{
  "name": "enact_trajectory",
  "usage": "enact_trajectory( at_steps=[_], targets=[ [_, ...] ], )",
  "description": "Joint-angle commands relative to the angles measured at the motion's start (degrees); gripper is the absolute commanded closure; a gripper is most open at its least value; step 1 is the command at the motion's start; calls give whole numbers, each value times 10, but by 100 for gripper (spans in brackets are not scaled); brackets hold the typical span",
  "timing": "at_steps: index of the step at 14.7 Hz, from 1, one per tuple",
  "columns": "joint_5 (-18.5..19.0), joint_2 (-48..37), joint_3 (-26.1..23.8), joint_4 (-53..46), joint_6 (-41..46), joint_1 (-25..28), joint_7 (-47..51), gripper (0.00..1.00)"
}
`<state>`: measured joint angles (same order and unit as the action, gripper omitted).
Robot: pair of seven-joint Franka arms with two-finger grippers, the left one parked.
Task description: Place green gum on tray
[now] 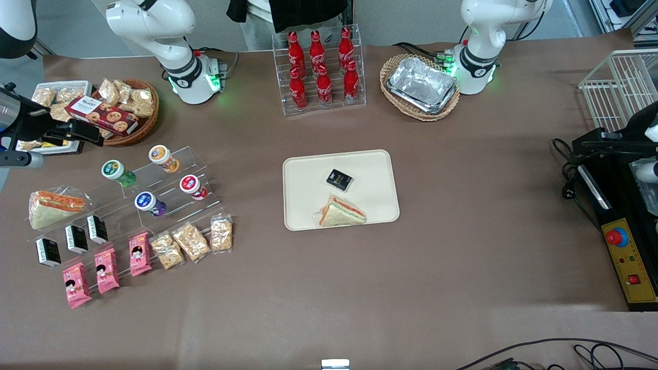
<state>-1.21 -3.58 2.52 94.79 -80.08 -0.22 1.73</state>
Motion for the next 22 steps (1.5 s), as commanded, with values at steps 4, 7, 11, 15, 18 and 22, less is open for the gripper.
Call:
enact_trajectory(
  at_steps=[4, 7, 11, 15, 18, 22],
  targets=[
    [6, 6, 2, 8, -4, -1, -7, 0],
    [7, 9, 5, 11, -11, -3, -13, 0],
    [8, -68, 22, 125, -66, -16, -70, 0],
    [41, -205, 51, 298, -159, -15, -87, 0],
    [51, -218, 90, 334, -201, -14, -119, 0],
    [51, -213, 99, 354, -235, -12, -117, 0]
  ],
)
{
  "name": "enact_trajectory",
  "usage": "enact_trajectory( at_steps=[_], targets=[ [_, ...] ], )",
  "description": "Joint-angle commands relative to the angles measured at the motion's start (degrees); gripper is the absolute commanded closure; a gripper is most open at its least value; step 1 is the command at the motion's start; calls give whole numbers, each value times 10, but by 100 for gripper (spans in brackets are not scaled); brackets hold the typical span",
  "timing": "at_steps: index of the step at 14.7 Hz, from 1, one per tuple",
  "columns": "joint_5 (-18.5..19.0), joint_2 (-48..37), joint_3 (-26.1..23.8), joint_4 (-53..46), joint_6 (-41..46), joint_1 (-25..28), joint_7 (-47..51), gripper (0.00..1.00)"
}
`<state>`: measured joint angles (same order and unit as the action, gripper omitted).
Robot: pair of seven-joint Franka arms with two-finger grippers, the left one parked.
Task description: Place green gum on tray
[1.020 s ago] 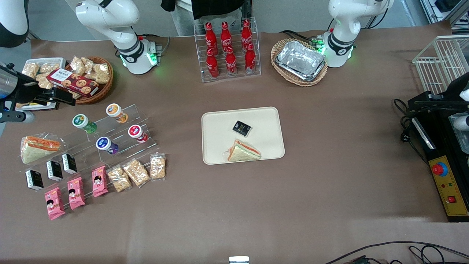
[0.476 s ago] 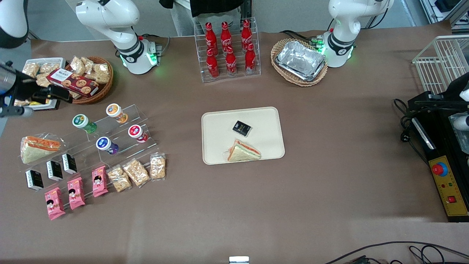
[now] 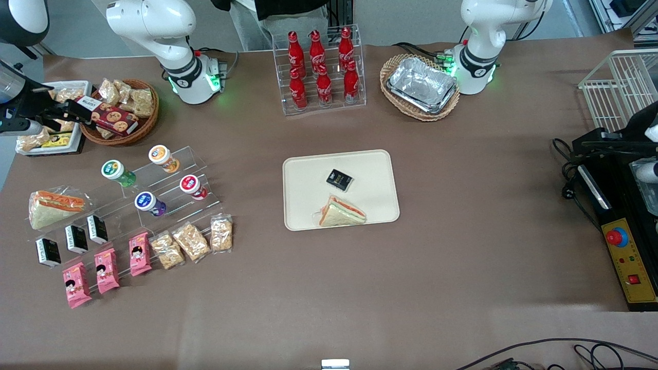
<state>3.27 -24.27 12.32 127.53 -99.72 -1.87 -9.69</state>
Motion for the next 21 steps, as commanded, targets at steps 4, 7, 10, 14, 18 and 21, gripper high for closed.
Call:
enact_trajectory(
  at_steps=[4, 7, 10, 14, 18, 21],
  targets=[
    [6, 11, 2, 65, -120, 9, 2, 0],
    [5, 43, 3, 74, -155, 18, 5, 0],
    [4, 55, 11, 111, -218, 18, 6, 0],
    [-1, 98, 24, 112, -249, 18, 6, 0],
    [-3, 114, 23, 115, -262, 20, 7, 0],
    [-9, 126, 23, 115, -273, 25, 10, 0]
  ],
)
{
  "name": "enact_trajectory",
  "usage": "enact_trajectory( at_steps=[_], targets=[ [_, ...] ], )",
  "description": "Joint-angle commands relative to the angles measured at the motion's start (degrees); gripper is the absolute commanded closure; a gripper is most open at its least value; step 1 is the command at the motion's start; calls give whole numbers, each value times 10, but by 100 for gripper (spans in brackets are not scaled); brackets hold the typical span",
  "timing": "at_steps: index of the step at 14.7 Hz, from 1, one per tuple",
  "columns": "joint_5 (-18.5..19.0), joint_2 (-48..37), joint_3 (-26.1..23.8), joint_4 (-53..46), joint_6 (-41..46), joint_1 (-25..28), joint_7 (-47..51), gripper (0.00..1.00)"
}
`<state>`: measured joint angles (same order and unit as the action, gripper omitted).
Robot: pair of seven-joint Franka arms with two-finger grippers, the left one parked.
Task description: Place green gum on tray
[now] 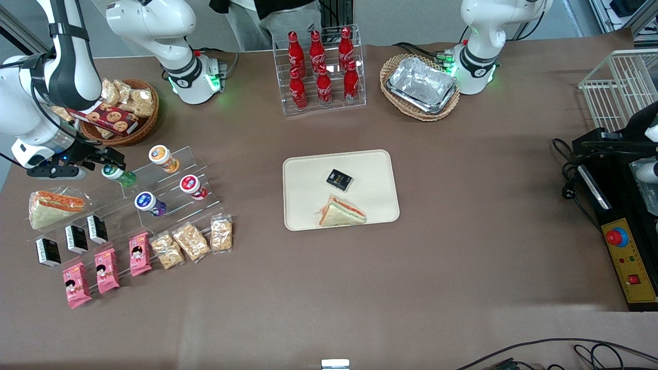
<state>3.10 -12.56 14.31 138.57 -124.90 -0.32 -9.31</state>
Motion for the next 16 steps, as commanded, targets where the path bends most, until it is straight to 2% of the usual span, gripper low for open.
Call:
enact_trajectory(
  at_steps=[1, 3, 6, 10, 12, 14, 16],
  targets=[
    [-8, 12, 3, 5, -23, 12, 7, 0],
    [-8, 16, 3, 5, -23, 12, 8, 0],
    [-8, 18, 2, 4, -25, 15, 10, 7],
    [-7, 18, 2, 4, -25, 17, 10, 39],
    [-7, 20, 2, 3, -26, 17, 10, 63],
    [-7, 19, 2, 0, -25, 17, 9, 83],
    [-6, 11, 2, -12, -17, 17, 1, 94]
  ],
)
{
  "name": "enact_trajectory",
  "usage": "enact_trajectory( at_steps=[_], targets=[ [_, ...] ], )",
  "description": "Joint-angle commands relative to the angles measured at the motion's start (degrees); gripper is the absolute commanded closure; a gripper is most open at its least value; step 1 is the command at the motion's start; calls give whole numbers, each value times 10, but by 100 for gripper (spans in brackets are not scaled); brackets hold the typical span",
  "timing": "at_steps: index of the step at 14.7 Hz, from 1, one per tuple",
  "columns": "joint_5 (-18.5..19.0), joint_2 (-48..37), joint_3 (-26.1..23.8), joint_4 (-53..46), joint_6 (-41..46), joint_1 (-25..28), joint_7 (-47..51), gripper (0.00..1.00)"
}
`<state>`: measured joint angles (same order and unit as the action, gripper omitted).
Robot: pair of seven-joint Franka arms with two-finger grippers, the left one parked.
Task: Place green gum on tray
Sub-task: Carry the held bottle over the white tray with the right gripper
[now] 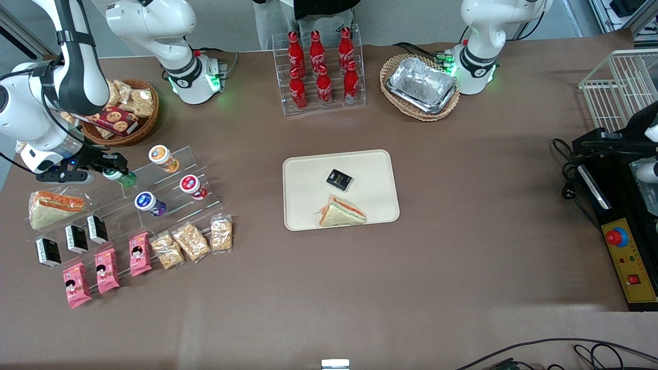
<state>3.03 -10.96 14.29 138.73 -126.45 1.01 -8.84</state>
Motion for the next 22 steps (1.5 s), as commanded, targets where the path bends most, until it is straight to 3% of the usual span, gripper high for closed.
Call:
enact_trajectory(
  at_steps=[1, 7, 11, 14, 16, 18, 22],
  targets=[
    [-5, -9, 2, -26, 12, 3, -6, 94],
    [-4, -10, -3, -247, 299, 5, -11, 95],
    [-9, -14, -21, -312, 383, 22, 16, 96],
    [-22, -16, -103, -326, 410, 21, 125, 97],
    [-71, -16, -140, -329, 415, 22, 189, 97],
    [-98, -11, -200, -329, 408, 23, 272, 97],
    [-107, 26, -349, -328, 345, 23, 455, 98]
  ],
)
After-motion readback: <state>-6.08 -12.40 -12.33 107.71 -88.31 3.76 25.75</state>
